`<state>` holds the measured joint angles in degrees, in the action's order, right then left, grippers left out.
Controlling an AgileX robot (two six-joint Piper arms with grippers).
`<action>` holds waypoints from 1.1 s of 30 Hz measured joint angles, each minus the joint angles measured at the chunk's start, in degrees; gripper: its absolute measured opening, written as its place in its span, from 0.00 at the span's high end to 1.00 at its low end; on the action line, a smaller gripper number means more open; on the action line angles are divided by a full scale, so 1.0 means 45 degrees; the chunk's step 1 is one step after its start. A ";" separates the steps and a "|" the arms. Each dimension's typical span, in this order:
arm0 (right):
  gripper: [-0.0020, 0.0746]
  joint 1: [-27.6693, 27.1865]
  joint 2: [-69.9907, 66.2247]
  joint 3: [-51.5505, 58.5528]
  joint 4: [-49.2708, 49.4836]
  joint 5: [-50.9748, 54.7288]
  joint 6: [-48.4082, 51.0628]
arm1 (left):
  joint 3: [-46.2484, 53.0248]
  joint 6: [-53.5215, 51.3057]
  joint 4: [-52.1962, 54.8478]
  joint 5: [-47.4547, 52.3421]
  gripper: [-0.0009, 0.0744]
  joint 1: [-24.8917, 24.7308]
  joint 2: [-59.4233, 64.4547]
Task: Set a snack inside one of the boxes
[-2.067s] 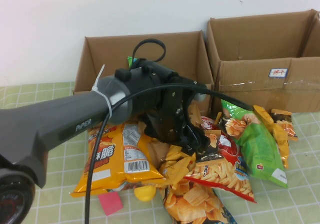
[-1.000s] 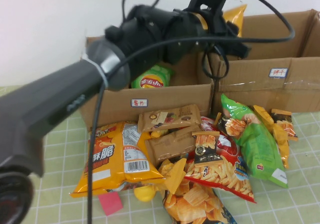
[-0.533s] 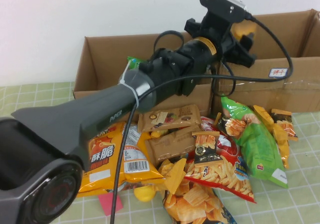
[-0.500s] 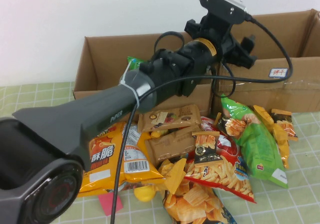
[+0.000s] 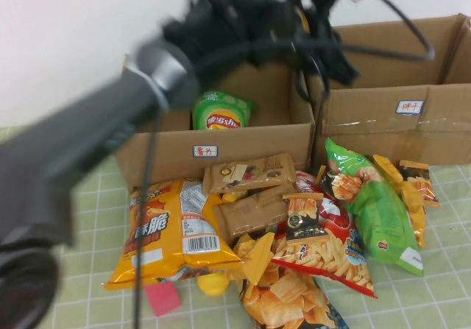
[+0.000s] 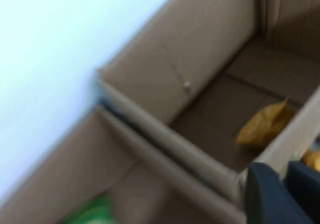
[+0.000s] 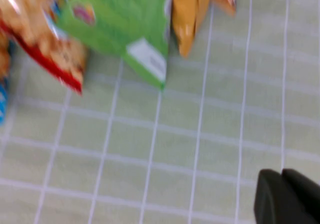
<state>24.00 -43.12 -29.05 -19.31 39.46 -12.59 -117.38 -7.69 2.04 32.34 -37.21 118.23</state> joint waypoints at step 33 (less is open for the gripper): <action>0.97 0.0000 0.4724 0.0076 0.1328 0.0304 0.1096 | 1.5250 0.0500 0.1657 -0.2170 0.99 0.0000 -1.5203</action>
<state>24.00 -21.86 -28.71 -13.34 40.82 -7.66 -48.75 -5.45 9.50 22.57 -37.21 49.82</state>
